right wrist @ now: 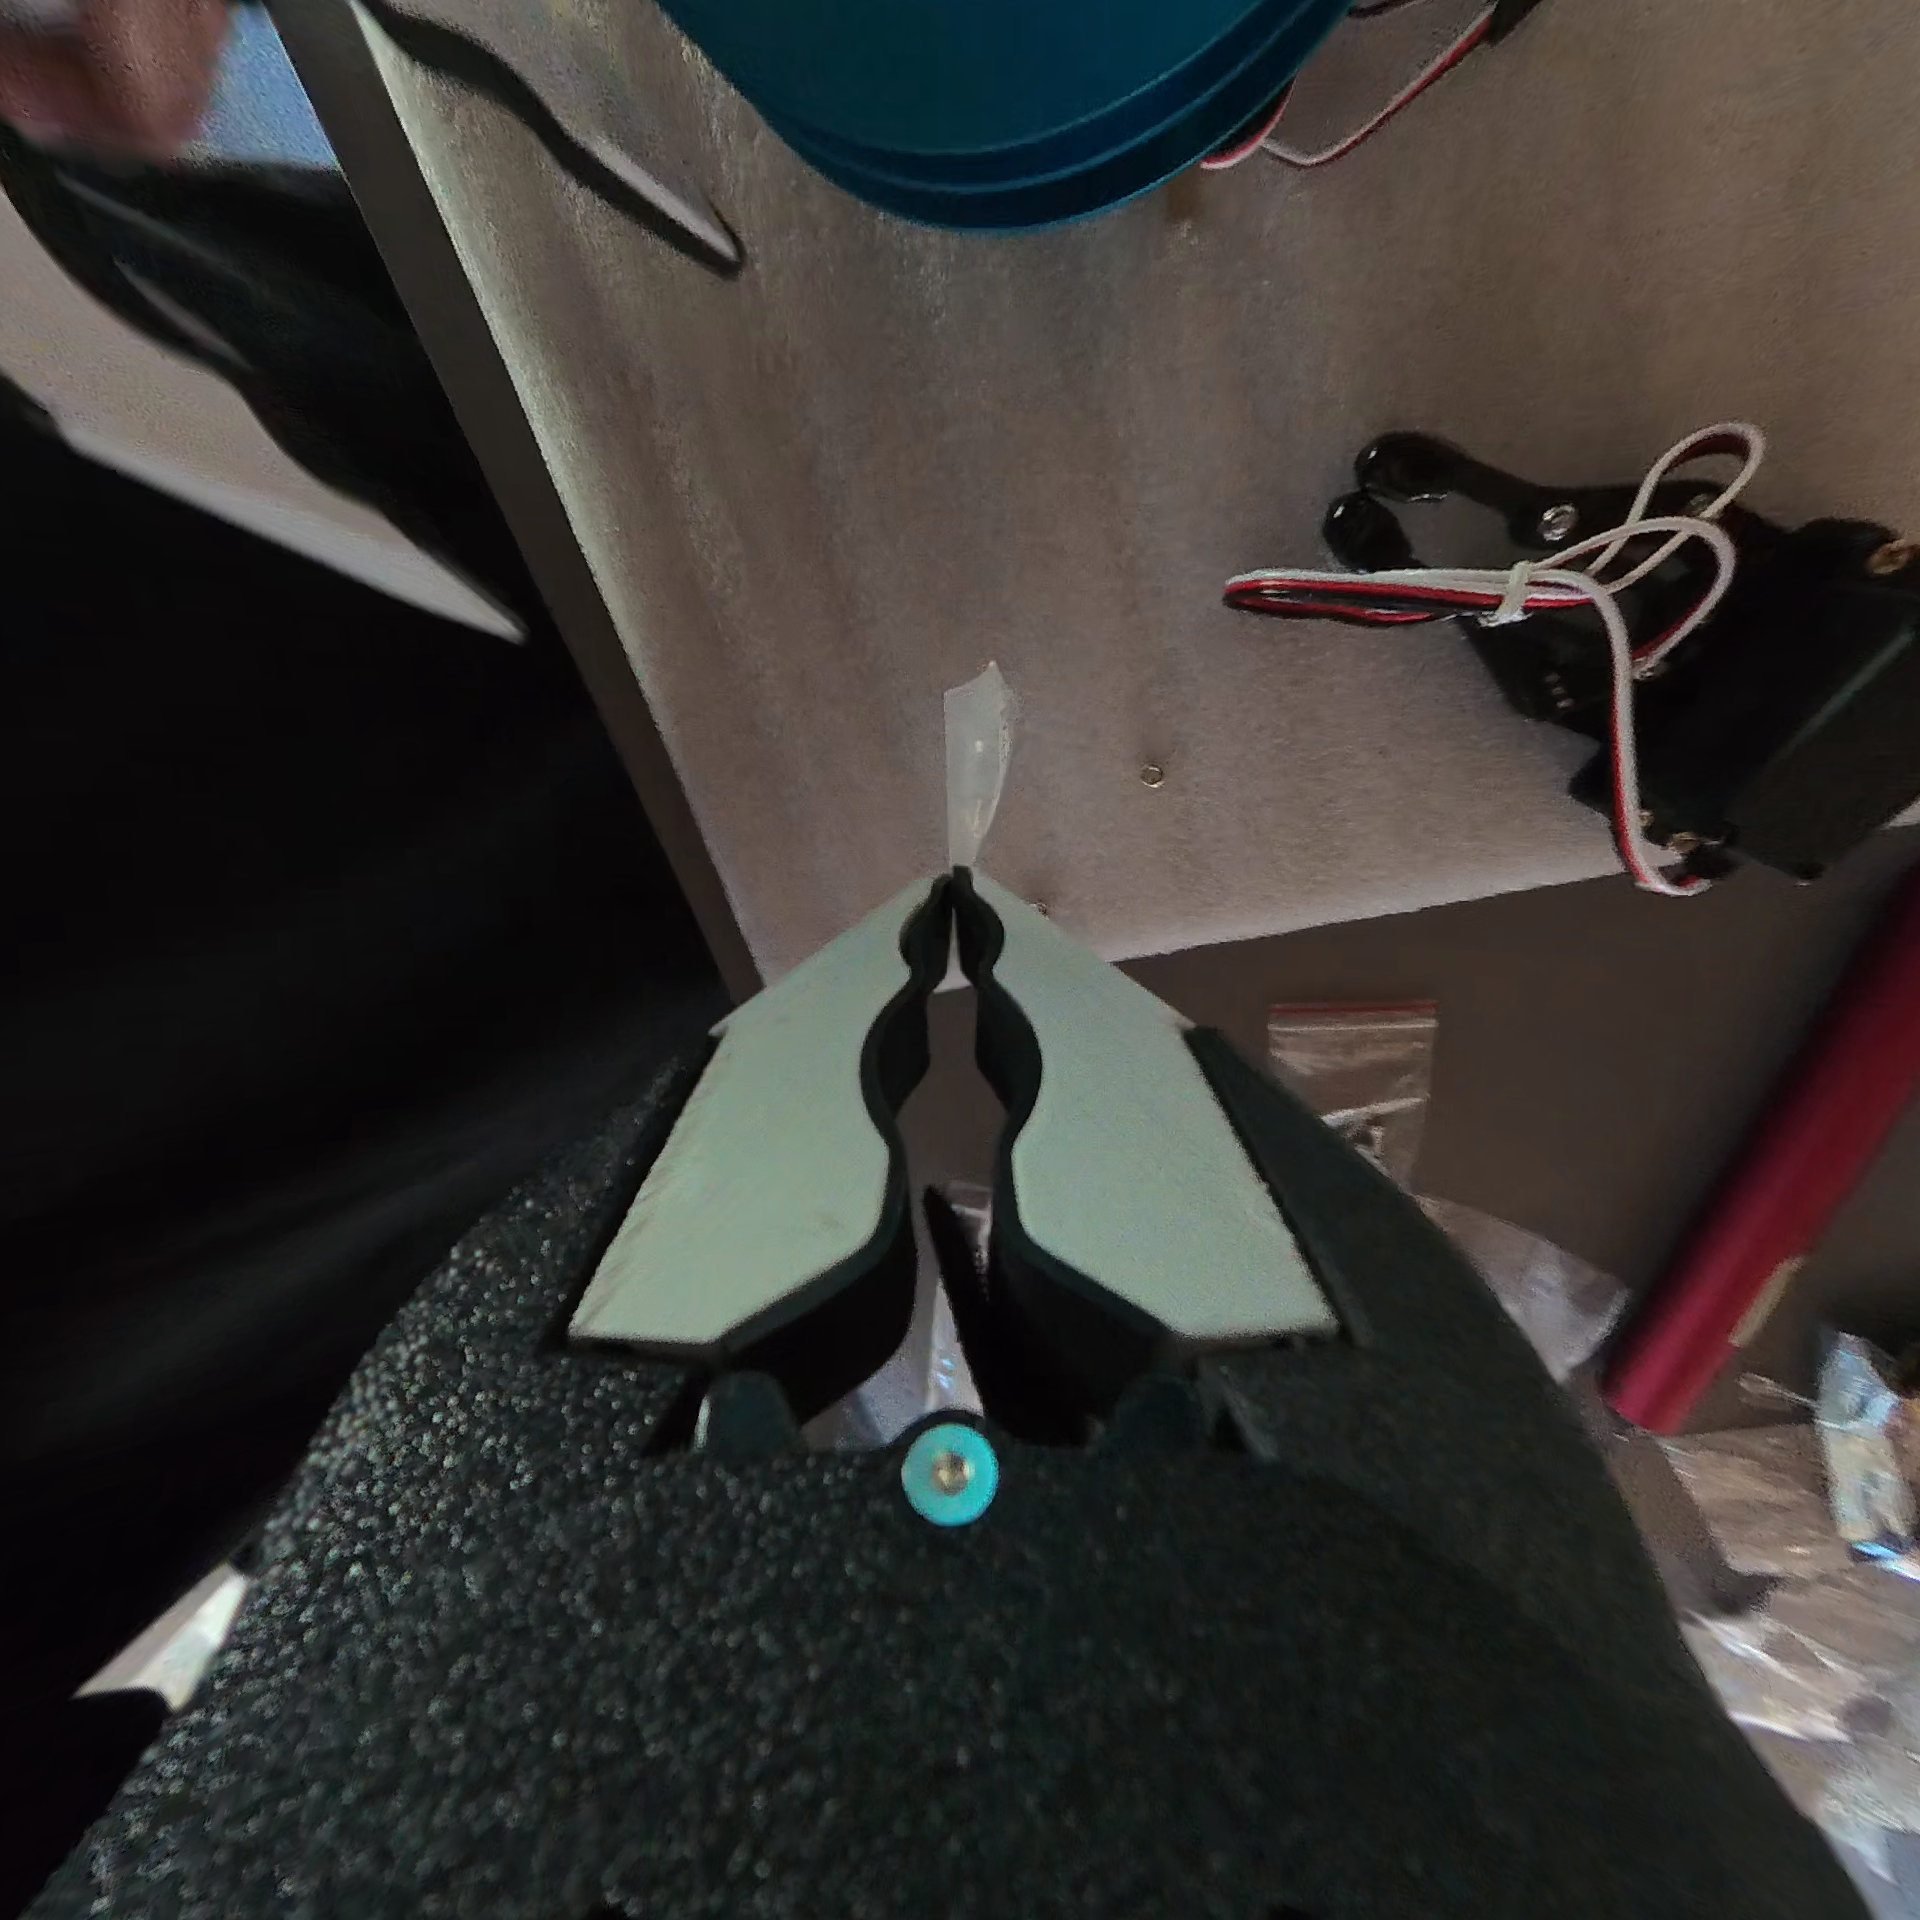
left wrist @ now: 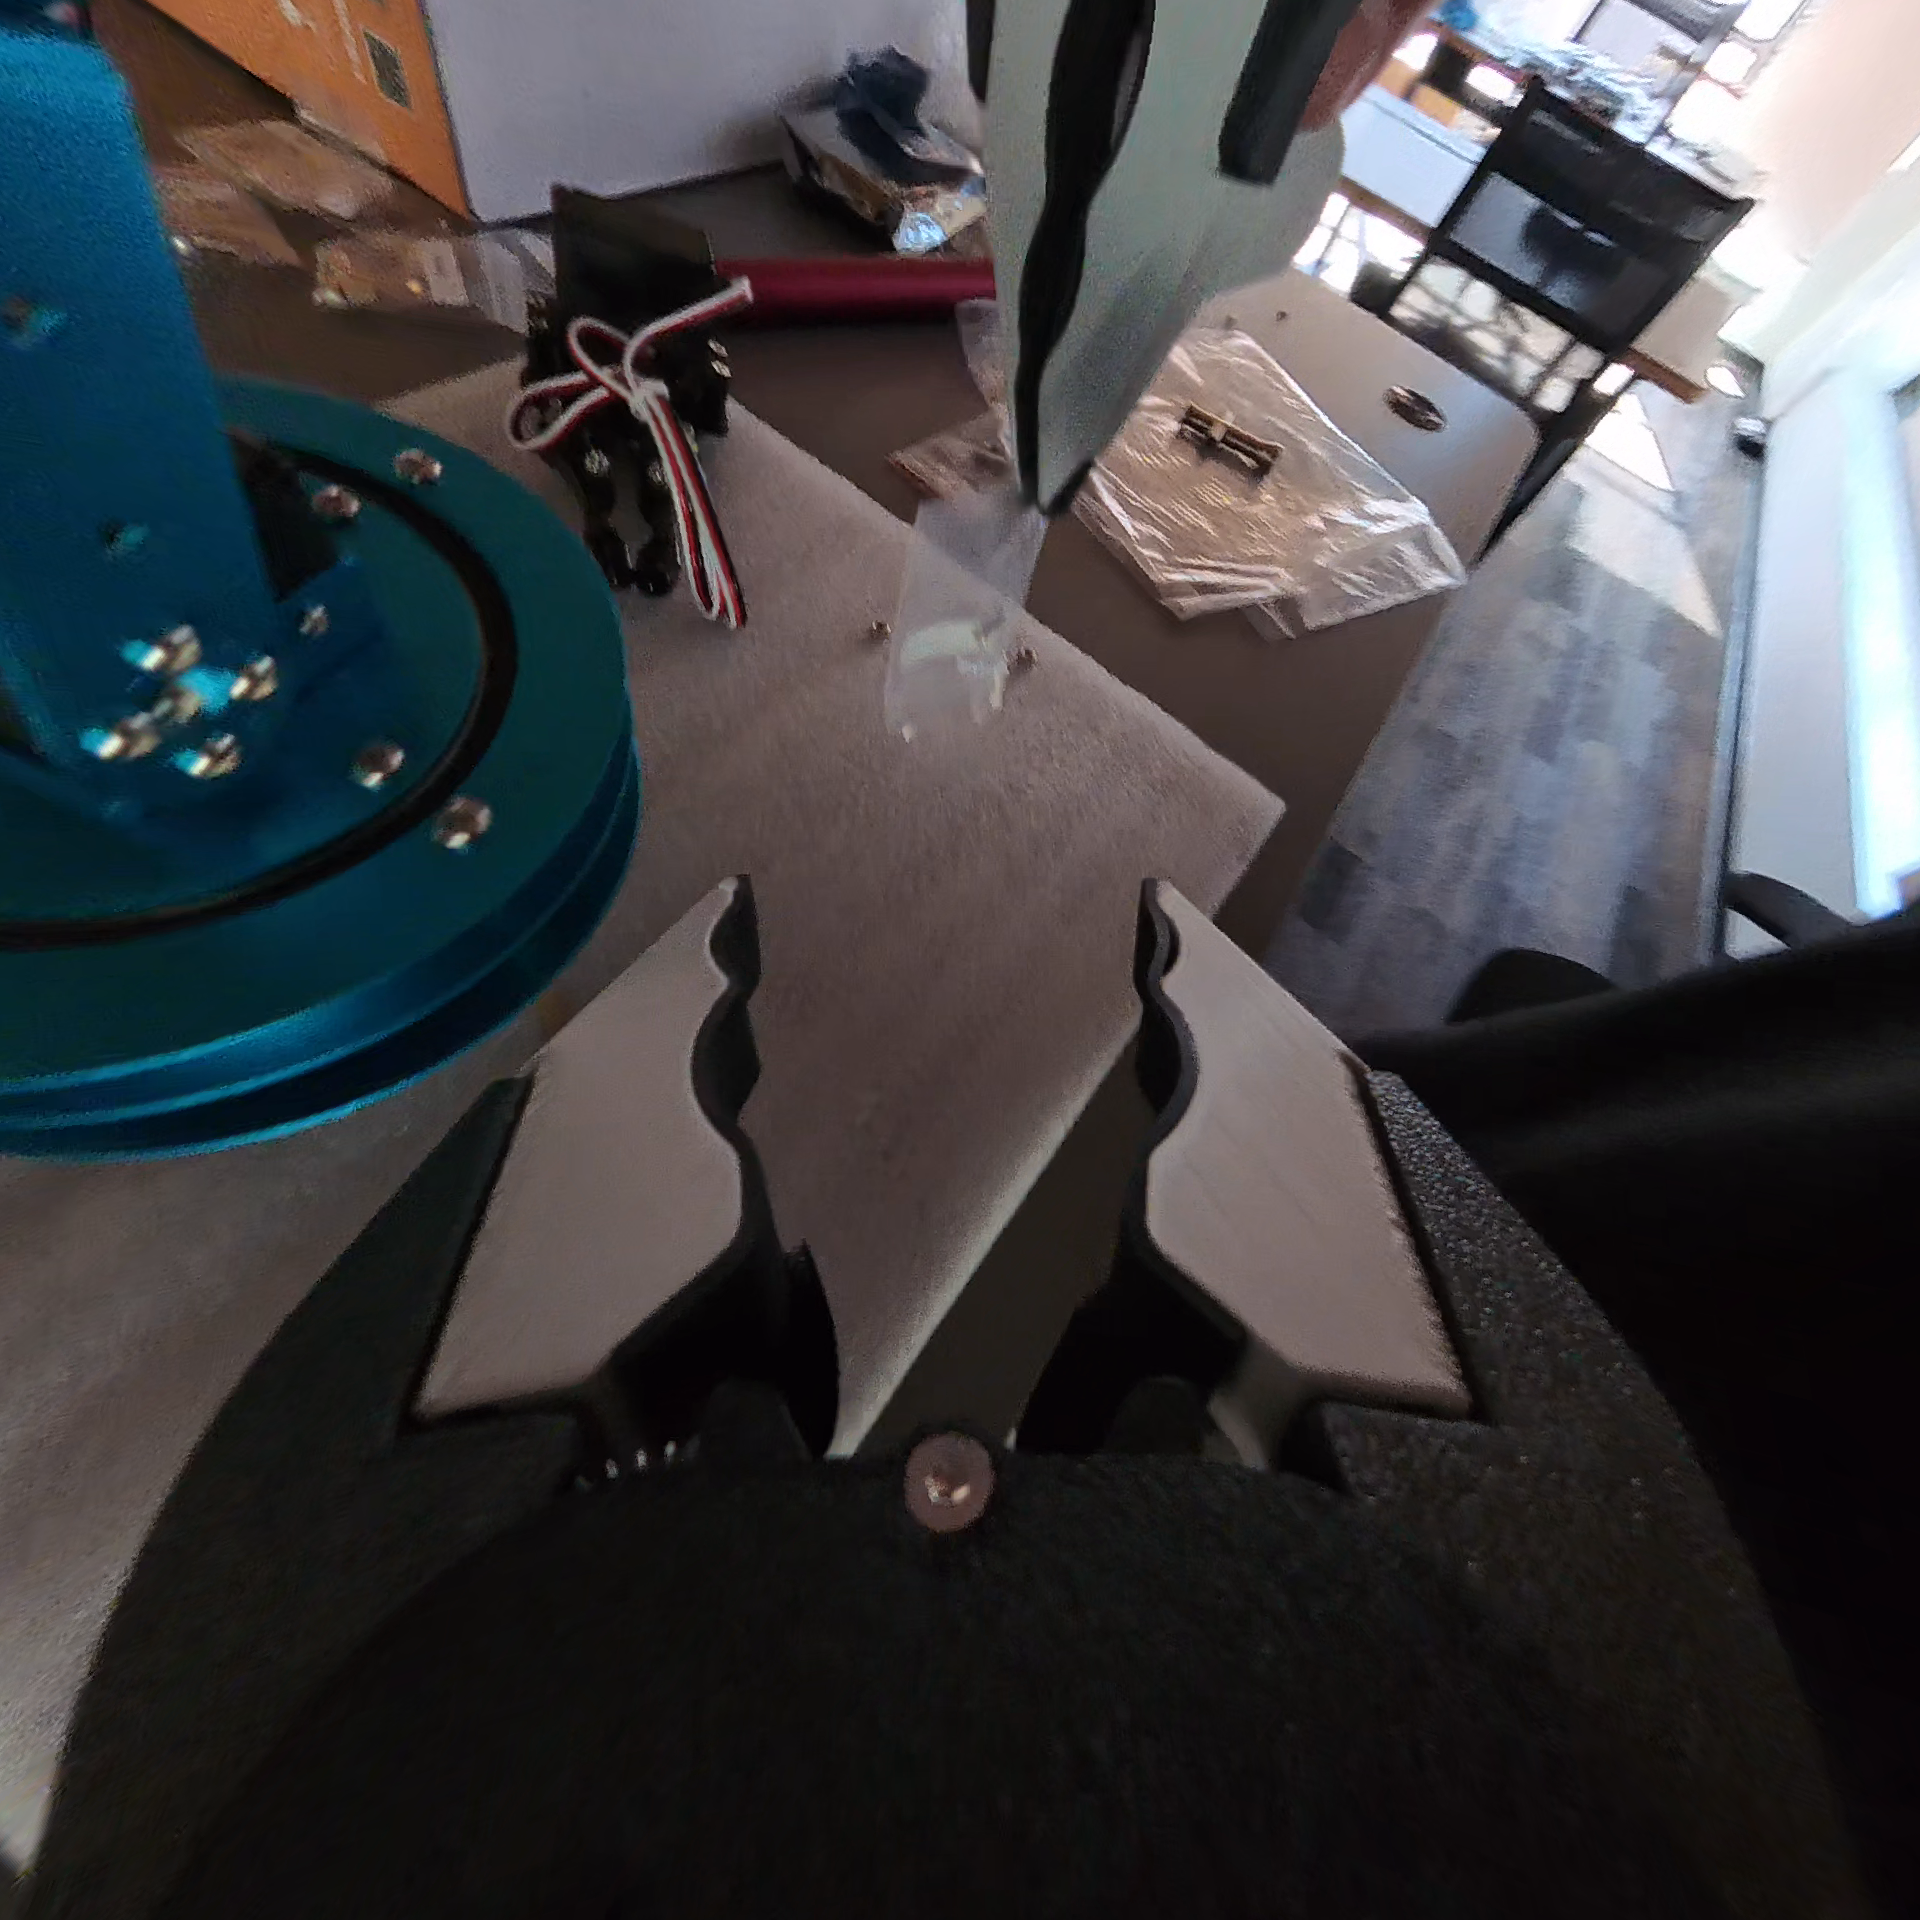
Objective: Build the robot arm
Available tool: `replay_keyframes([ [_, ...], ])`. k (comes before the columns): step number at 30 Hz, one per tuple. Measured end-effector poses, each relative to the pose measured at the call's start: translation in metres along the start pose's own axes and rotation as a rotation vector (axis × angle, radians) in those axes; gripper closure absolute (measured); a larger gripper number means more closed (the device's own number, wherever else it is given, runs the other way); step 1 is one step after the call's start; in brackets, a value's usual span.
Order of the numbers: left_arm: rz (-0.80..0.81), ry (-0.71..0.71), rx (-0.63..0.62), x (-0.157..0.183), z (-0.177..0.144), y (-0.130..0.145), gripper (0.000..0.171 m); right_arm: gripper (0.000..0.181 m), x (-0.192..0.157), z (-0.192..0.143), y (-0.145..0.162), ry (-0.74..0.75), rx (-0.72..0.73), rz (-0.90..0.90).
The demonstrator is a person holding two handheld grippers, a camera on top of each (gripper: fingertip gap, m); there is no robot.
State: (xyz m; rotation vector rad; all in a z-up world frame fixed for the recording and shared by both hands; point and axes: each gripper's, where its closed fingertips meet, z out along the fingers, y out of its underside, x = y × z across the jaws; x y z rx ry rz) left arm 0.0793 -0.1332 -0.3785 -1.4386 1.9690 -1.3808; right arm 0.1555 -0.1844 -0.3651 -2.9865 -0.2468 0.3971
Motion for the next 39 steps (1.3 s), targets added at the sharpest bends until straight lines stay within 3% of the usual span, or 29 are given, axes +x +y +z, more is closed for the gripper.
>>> replay_keyframes([
  [4, -0.017, -0.112, 0.051, 0.007, 0.032, -0.016, 0.091, 0.181, -0.01, 0.006, 0.002, -0.052, 0.052, 0.063],
  [7, -0.026, -0.164, 0.009, 0.005, 0.058, -0.016, 0.082, 0.181, -0.011, 0.005, 0.001, -0.045, 0.098, 0.109],
  [13, -0.101, -0.18, -0.034, 0.005, 0.089, -0.016, 0.095, 0.181, -0.009, -0.003, 0.0, -0.004, 0.143, 0.152],
  [22, -0.061, -0.24, -0.049, 0.004, 0.097, -0.023, 0.13, 0.181, -0.012, -0.009, 0.005, 0.0, 0.186, 0.14],
  [27, -0.05, -0.252, -0.085, 0.002, 0.099, -0.018, 0.13, 0.181, -0.007, -0.005, 0.008, -0.007, 0.201, 0.14],
  [31, -0.026, -0.284, -0.086, -0.001, 0.098, -0.02, 0.113, 0.181, -0.01, -0.004, 0.01, -0.026, 0.193, 0.113],
  [34, -0.003, -0.275, -0.085, 0.001, 0.099, -0.024, 0.132, 0.181, -0.01, -0.006, 0.009, -0.03, 0.194, 0.096],
  [39, 0.017, -0.272, -0.085, 0.003, 0.1, -0.025, 0.144, 0.181, -0.003, -0.009, 0.007, -0.013, 0.203, 0.094],
])
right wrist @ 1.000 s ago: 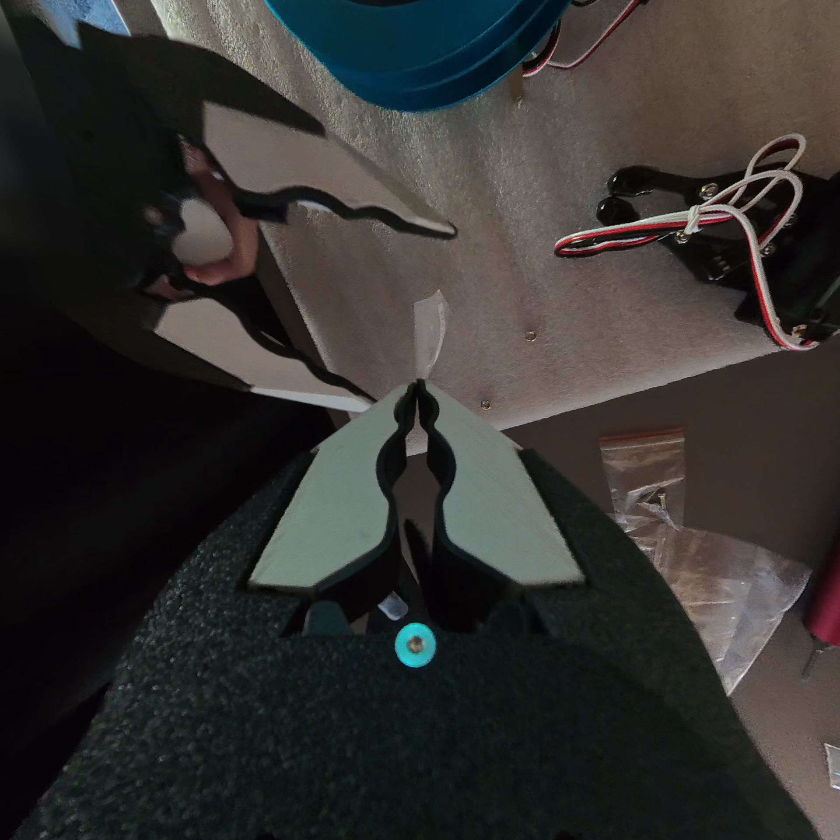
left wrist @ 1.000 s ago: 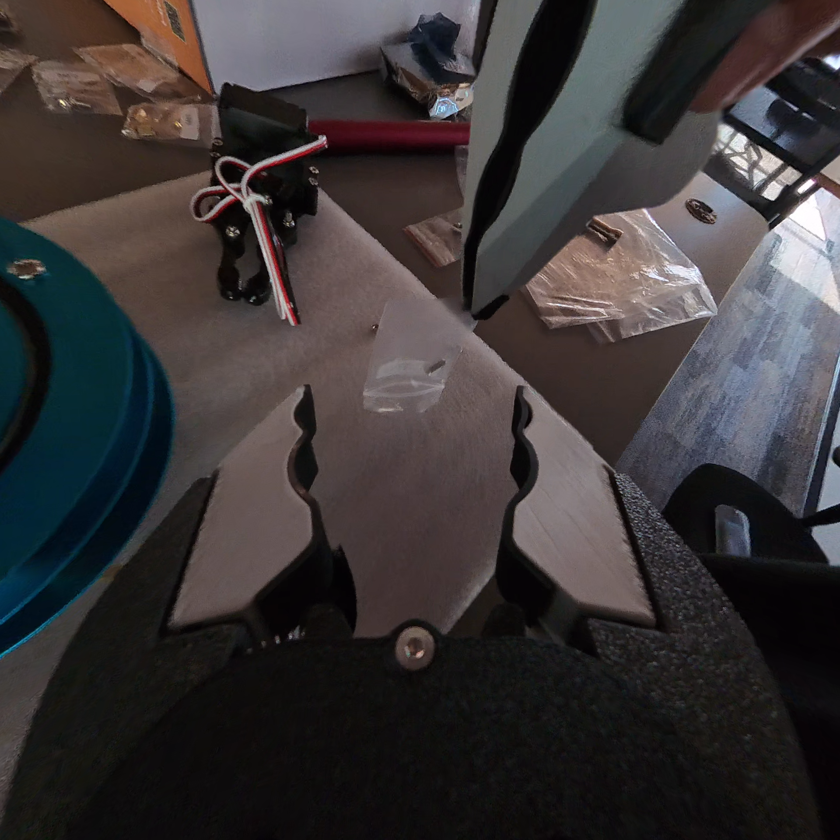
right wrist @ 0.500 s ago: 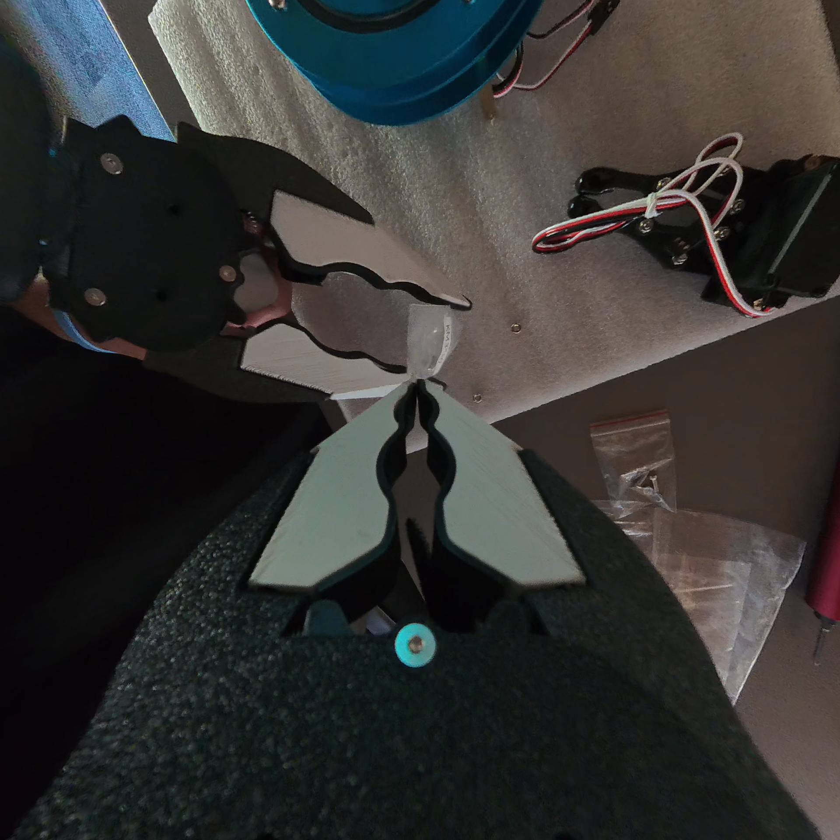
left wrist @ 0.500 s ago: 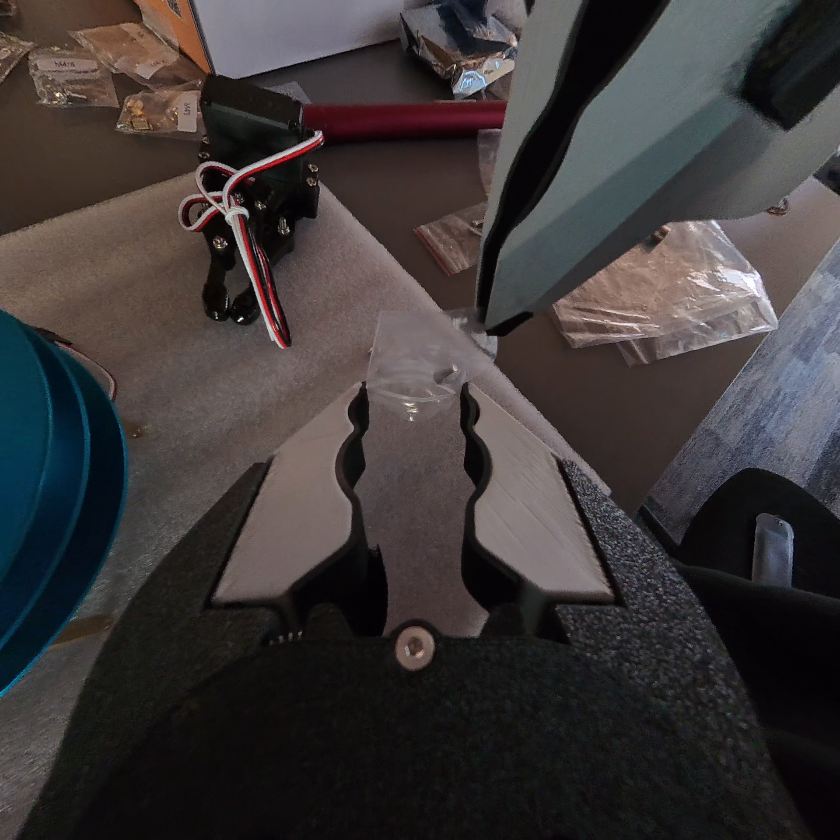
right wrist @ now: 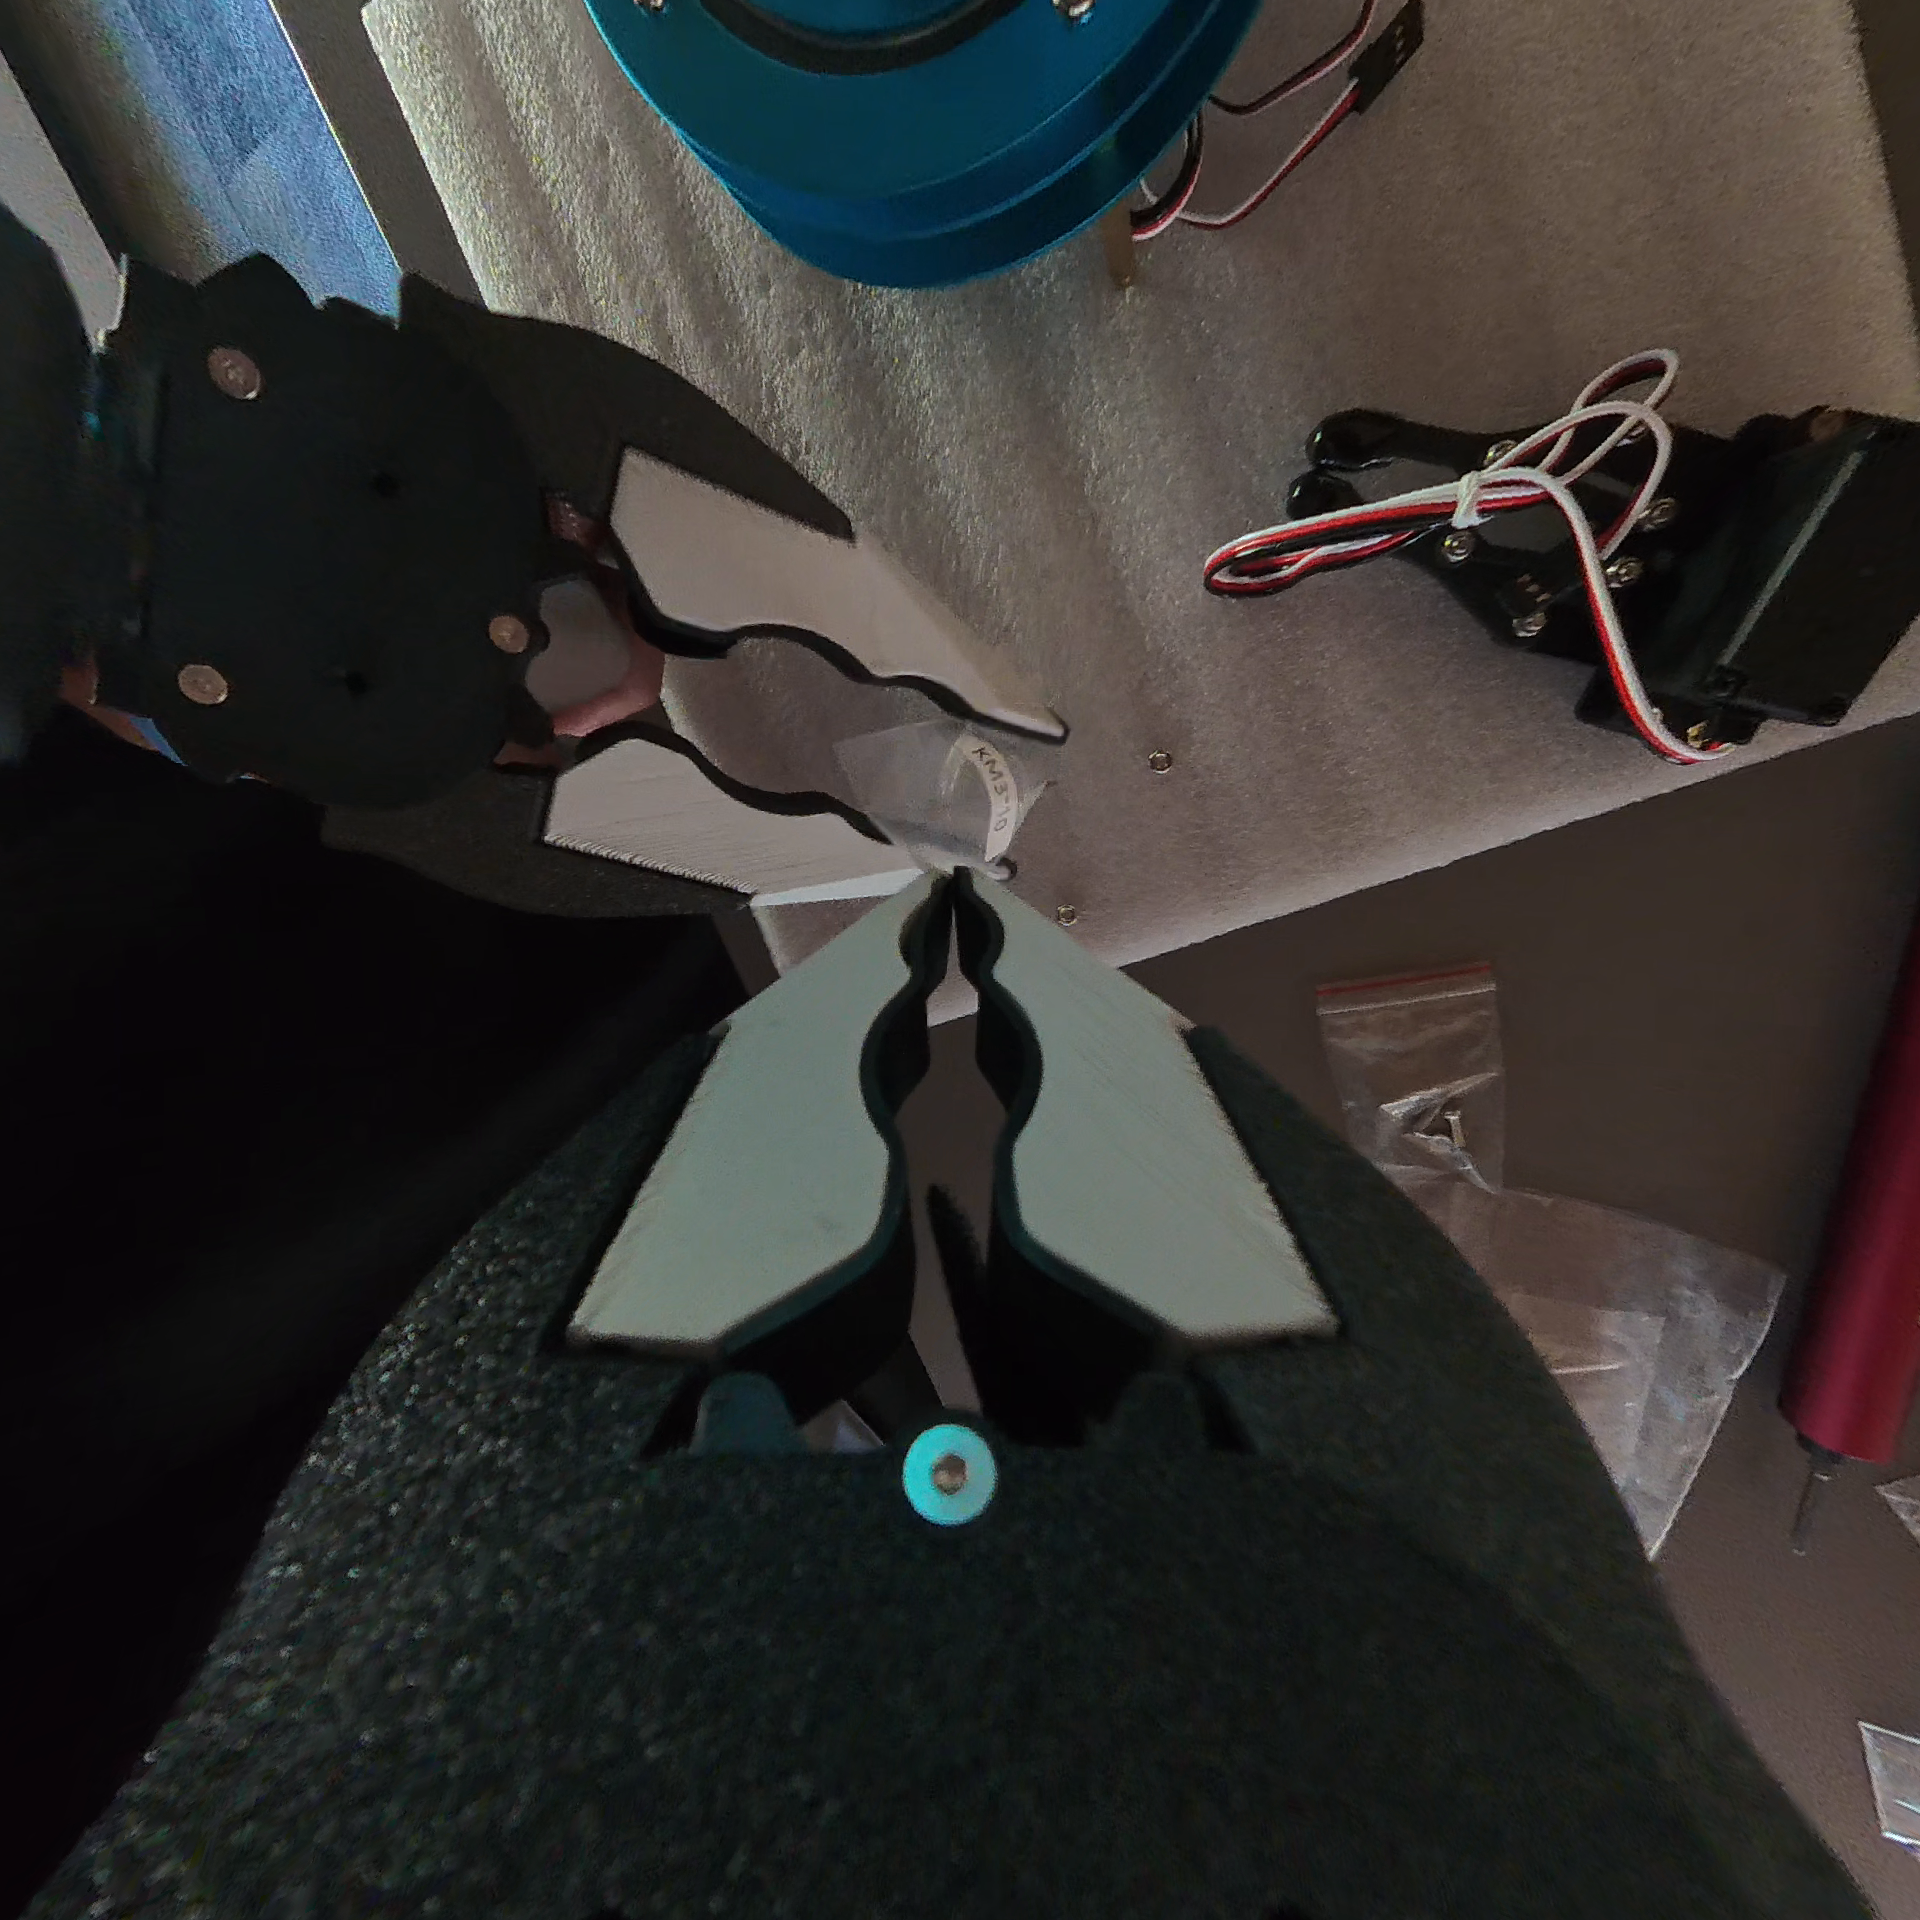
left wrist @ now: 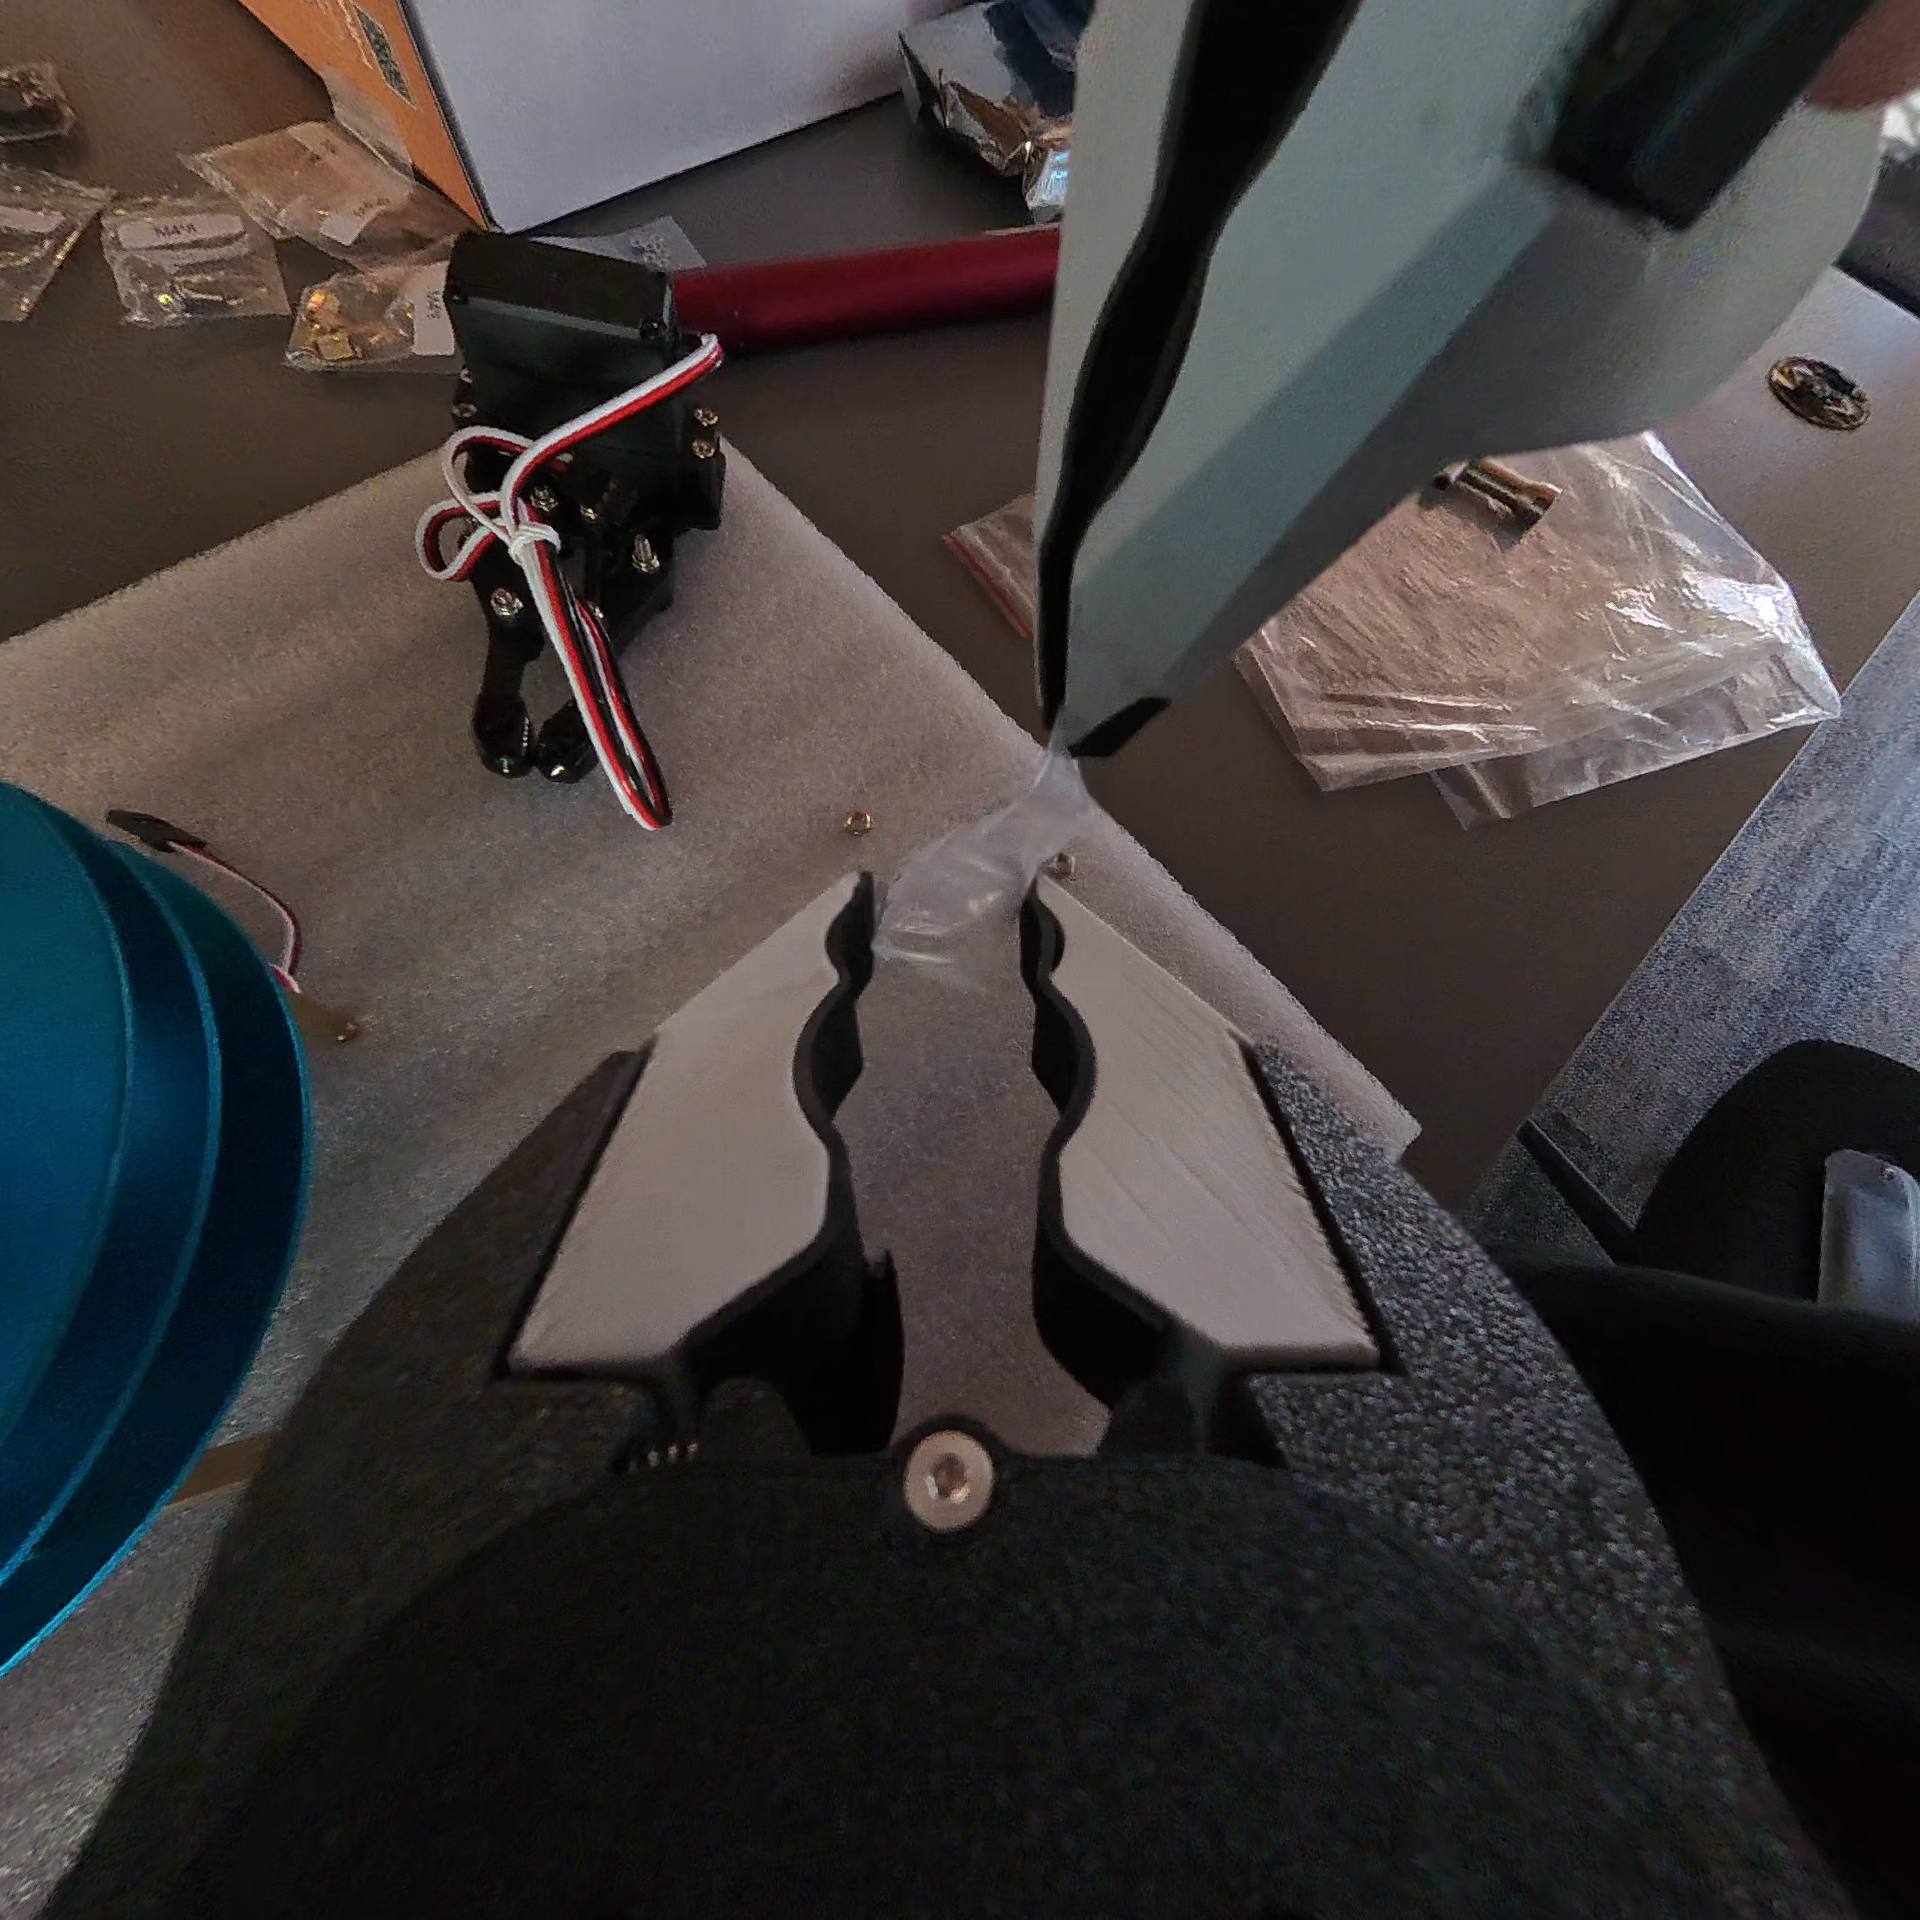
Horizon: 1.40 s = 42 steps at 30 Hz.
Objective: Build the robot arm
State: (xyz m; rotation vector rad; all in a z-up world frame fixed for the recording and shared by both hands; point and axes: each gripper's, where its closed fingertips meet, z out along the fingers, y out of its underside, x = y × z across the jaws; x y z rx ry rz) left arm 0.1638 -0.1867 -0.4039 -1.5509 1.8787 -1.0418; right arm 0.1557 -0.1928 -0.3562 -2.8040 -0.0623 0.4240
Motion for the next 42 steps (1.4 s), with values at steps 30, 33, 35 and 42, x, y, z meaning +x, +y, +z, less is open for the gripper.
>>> replay_keyframes([
  [30, -0.987, 0.536, 0.115, -0.003, -0.082, 0.03, 0.12, 0.181, -0.03, 0.056, 0.03, 0.771, 0.335, -0.807],
  [33, -0.843, 0.436, 0.087, -0.003, -0.087, 0.042, 0.126, 0.181, -0.034, 0.07, 0.039, 0.619, 0.336, -0.639],
  [35, -0.714, 0.392, 0.07, 0.0, -0.087, 0.044, 0.135, 0.157, -0.04, 0.064, 0.039, 0.498, 0.384, -0.52],
  [42, -0.453, 0.236, -0.007, -0.004, -0.056, 0.042, 0.146, 0.146, -0.029, 0.036, 0.008, 0.09, 0.612, 0.027],
])
